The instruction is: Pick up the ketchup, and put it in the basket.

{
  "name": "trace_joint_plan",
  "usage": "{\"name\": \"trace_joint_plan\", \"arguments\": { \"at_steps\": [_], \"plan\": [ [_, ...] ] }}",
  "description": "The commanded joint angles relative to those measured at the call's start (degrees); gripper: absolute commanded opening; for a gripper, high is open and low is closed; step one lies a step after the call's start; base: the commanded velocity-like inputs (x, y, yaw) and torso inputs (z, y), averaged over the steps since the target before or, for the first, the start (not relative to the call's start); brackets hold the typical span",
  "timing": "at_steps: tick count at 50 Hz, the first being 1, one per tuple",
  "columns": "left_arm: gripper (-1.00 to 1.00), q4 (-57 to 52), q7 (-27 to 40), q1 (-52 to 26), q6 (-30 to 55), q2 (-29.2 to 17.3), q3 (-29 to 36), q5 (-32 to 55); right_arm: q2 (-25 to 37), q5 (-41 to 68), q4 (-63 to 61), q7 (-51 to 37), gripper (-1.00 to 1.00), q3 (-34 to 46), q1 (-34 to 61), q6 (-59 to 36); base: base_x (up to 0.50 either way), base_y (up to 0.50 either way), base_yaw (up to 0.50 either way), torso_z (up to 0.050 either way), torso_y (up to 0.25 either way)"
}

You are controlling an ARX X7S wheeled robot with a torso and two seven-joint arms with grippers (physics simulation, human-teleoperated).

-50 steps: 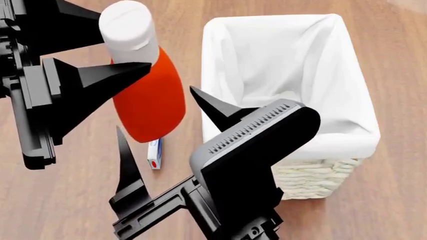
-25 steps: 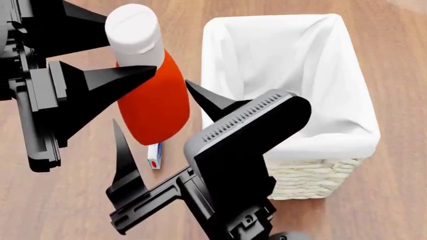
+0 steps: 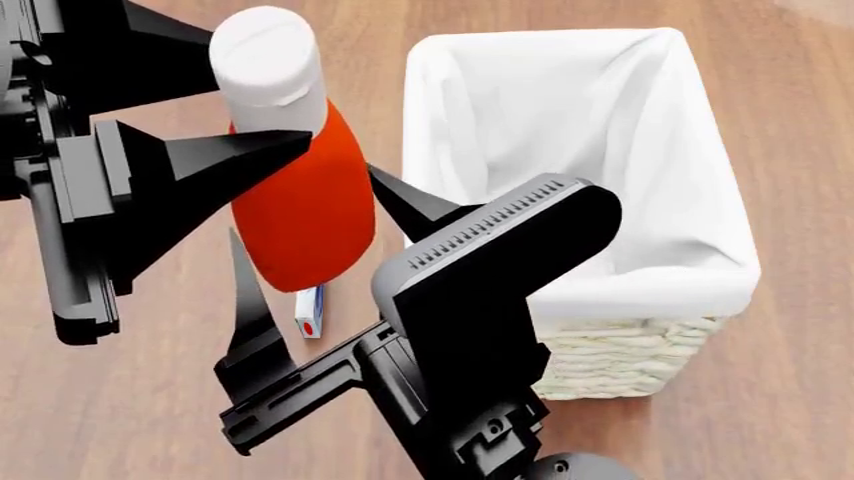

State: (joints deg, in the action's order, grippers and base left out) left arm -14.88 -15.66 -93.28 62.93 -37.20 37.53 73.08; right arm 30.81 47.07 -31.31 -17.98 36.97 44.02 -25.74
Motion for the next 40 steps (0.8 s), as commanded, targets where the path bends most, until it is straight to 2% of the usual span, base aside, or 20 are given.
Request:
{"name": "trace_joint_plan", "arguments": {
  "at_steps": [1,12,13,40],
  "plan": [
    [-1.00,0.1,0.6,-0.1,-0.2,-0.1,-0.5,0.2,-0.2,-0.7,-0.6,0.3,-1.00,0.0,-0.1,0.1,0.00,0.00,0.00,0.000,0.000],
    [-1.00,1.3,1.4,-0.3,-0.5,0.3,-0.5,-0.2,-0.2,-0.7,-0.8,0.0,-1.00,0.1,0.2,-0.1,0.00,0.00,0.00,0.000,0.001],
    [1.00,1.6,1.4,-0.3,-0.9,0.3,-0.4,-0.9,-0.1,-1.0,-0.7,0.2,-1.00,0.2,0.1,0.0,0.00,0.00,0.00,0.000,0.000],
    [1.00,1.5,3.4,2.1,-2.3,-1.3,-2.6,1.5,2.0,0.8,-0.6,-0.7,-1.00,-2.4,0.9,0.0,0.00,0.00,0.00,0.000,0.000]
  ]
}}
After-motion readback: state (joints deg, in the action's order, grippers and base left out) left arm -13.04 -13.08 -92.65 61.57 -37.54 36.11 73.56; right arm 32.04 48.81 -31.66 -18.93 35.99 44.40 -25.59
